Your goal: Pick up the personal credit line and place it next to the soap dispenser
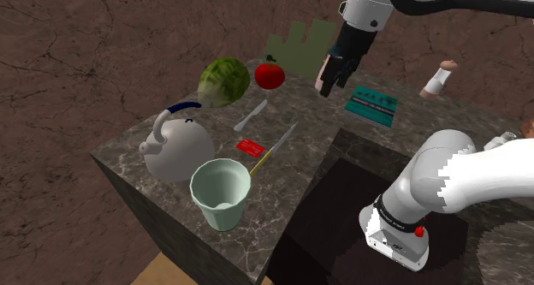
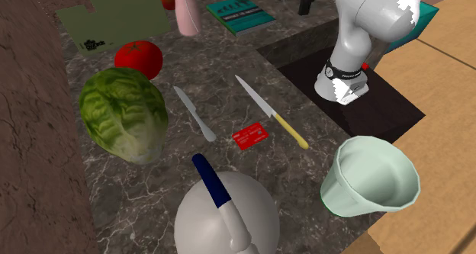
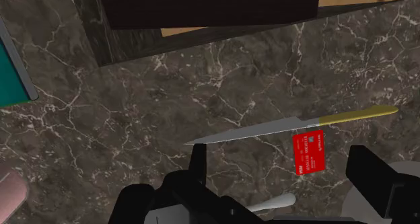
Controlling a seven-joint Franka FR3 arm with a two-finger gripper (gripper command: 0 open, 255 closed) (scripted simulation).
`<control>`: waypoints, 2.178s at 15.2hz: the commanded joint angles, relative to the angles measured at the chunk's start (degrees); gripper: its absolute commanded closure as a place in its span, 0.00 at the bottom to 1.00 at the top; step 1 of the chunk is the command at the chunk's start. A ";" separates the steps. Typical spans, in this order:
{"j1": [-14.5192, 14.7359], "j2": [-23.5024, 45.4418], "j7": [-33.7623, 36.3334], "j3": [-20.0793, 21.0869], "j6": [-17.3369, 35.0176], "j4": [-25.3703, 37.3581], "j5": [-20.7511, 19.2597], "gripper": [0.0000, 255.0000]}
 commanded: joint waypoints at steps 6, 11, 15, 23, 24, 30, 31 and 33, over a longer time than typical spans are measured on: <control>2.04 -0.61 0.19 3.67 16.05 -9.63 1.91 0.00; 4.15 3.20 0.63 7.88 33.88 -16.66 3.75 0.00; 5.18 9.99 1.46 11.70 49.45 -19.91 4.51 0.00; -6.47 30.71 10.56 28.37 80.68 -18.91 -4.79 0.00; -10.17 32.08 12.37 31.93 82.62 -18.45 -6.91 0.00; -33.17 37.60 19.80 52.35 87.33 -15.87 -16.39 0.00; -39.78 38.19 21.31 58.47 88.04 -15.35 -18.23 0.00; -44.03 38.44 21.78 62.55 88.45 -15.06 -18.78 0.00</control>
